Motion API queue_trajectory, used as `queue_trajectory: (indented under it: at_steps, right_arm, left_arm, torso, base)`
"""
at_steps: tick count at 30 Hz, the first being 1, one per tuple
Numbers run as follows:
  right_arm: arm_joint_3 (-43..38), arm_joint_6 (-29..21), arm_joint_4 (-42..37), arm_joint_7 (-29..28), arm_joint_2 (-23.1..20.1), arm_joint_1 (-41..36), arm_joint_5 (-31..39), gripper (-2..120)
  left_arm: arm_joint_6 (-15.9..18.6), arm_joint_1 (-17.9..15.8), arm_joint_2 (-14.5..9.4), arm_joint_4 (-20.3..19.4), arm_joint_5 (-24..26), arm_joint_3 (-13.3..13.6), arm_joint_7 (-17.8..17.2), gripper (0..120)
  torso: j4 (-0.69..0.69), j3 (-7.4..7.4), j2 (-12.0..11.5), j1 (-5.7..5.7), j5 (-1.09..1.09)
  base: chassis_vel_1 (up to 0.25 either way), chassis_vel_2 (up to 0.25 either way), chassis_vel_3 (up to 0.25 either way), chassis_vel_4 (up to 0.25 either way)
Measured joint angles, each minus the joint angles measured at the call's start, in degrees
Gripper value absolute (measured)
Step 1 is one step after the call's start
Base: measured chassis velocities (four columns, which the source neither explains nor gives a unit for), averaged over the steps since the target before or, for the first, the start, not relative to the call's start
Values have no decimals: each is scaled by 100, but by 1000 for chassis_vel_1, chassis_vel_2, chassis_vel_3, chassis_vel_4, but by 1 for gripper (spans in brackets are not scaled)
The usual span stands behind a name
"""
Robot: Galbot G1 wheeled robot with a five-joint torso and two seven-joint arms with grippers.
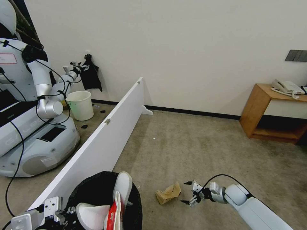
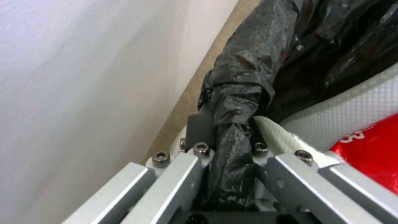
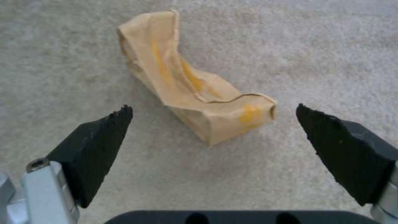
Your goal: Pick up the trash bin, then pick up the garbage from the floor and place it into the trash bin.
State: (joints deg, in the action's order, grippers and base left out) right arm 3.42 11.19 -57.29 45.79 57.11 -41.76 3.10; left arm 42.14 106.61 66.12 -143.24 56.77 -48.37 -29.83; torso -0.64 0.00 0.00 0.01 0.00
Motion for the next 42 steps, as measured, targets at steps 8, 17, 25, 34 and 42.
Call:
queue_trajectory:
  at_steps: [8, 17, 25, 34, 42]
  right_arm:
    - [0, 50, 226, -6, 211, 219, -89, 100]
    - [152, 54, 307, 1, 357, 431, -54, 100]
    - [331, 54, 443, 58, 532, 538, -54, 100]
    - [561, 73, 589, 183, 754, 657, -56, 100]
    - [614, 96, 641, 245, 738, 621, -88, 100]
  left_arm:
    - [0, 3, 9, 0, 2, -2, 1, 1]
    - [0, 6, 17, 0, 2, -13, 3, 1]
    - [0, 0, 19, 0, 2, -13, 4, 1]
    - [0, -18, 8, 0, 15, -15, 4, 1]
    - [0, -41, 4, 0, 23, -11, 2, 1]
  torso:
    - [1, 0, 0, 0, 0]
    - [0, 0, 0, 0, -1]
    - [0, 0, 0, 0, 0]
    - [1, 0, 0, 0, 0]
    - [0, 0, 0, 0, 0]
  base:
    - [0, 0, 0, 0]
    - [0, 0, 0, 0]
    - [0, 0, 0, 0]
    - [0, 0, 0, 0]
    - [0, 0, 0, 0]
